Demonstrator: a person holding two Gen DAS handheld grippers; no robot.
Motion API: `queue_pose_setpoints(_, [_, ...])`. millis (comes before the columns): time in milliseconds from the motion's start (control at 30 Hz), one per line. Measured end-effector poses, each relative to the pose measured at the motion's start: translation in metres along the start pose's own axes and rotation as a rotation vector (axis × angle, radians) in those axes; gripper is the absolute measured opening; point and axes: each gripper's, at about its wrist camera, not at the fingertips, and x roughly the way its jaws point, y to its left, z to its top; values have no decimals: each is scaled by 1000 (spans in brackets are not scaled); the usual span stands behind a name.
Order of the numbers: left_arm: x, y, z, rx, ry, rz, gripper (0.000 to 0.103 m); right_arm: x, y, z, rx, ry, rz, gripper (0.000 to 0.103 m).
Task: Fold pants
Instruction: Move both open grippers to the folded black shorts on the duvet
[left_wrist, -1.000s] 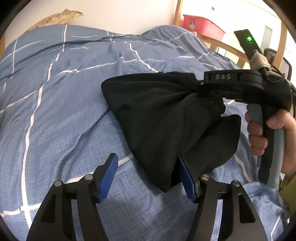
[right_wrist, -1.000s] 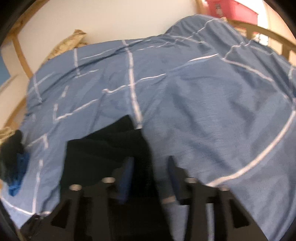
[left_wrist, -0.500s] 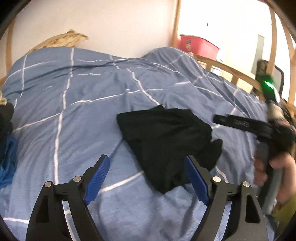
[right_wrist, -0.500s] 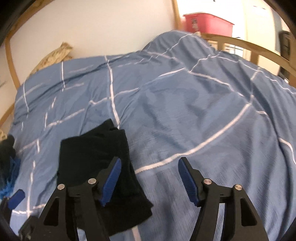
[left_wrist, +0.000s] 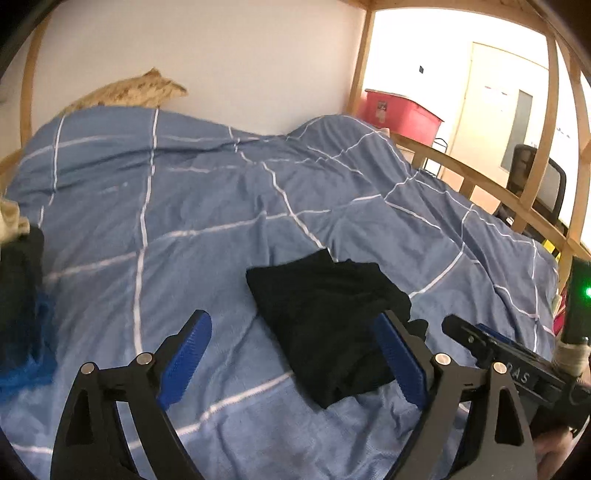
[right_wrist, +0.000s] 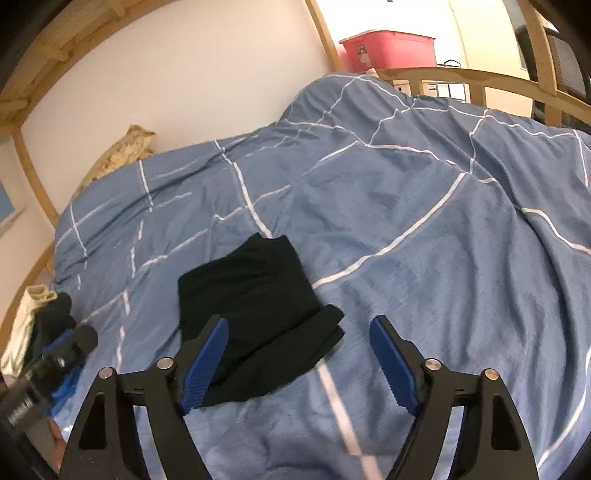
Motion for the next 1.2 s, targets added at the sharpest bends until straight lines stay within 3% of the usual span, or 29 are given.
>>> queue_pose_setpoints(200, [-3,14,16,48,33,9,90,-16,8,-3,42,-27,9,80])
queue_pose_setpoints(333, [4,23,20,97,56,37,90,-22,6,-8,89,-67,-15,87])
queue_pose_setpoints(433, [11,29,15,125,69,51,91,-21,3,-15,141,-95,-9,87])
queue_pose_setpoints(567, [24,36,3,91,70,39,91,-13,-2,-33,223,-144,26,90])
queue_pose_setpoints(900, [80,36,0,129,95,80,91,28,-21,-43,368,-104,107,90])
queue_pose_setpoints(1200, [95,37,3,139,82,74,91,54,-21,-43,390,-104,128,90])
